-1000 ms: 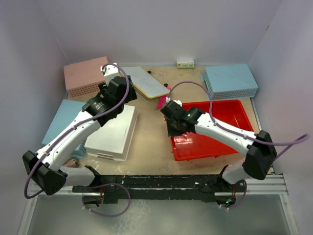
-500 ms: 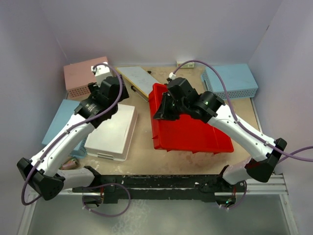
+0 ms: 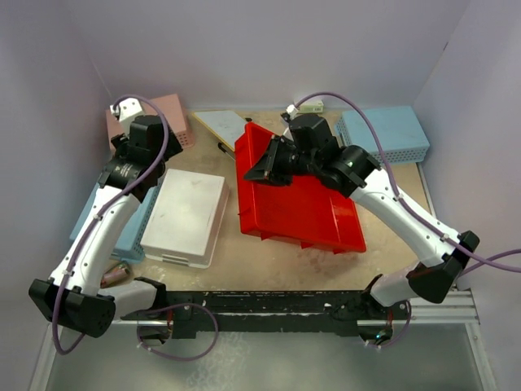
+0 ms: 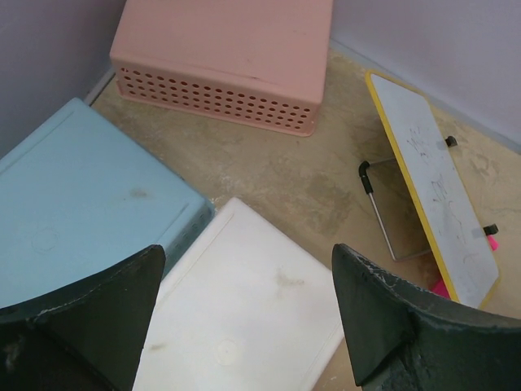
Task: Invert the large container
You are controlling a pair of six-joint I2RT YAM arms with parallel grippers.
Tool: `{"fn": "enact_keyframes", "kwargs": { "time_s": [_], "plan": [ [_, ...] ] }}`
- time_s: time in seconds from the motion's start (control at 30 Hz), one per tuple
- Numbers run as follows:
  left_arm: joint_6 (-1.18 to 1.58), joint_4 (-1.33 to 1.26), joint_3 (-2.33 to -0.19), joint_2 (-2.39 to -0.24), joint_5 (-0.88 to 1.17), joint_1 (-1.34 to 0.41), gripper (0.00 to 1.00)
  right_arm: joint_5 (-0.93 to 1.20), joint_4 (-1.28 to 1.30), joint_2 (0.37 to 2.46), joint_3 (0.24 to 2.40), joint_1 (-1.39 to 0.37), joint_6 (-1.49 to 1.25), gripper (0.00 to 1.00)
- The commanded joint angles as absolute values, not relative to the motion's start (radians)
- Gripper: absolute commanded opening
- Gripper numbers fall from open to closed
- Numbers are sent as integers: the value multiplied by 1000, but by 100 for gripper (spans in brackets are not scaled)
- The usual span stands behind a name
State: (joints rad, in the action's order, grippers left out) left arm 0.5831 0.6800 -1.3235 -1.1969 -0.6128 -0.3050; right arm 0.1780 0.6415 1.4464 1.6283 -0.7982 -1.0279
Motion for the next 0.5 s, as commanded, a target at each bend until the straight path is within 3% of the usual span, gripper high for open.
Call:
{"fn": "enact_keyframes", "kwargs": {
  "time_s": [0.0, 0.47],
  "plan": [
    [599, 657, -1341, -1179, -514, -264, 81, 325, 414, 1430, 1646, -774, -1109, 0],
    [597, 644, -1303, -1168, -466, -213, 81, 391, 167, 1414, 1595, -750, -1288, 0]
  ]
}}
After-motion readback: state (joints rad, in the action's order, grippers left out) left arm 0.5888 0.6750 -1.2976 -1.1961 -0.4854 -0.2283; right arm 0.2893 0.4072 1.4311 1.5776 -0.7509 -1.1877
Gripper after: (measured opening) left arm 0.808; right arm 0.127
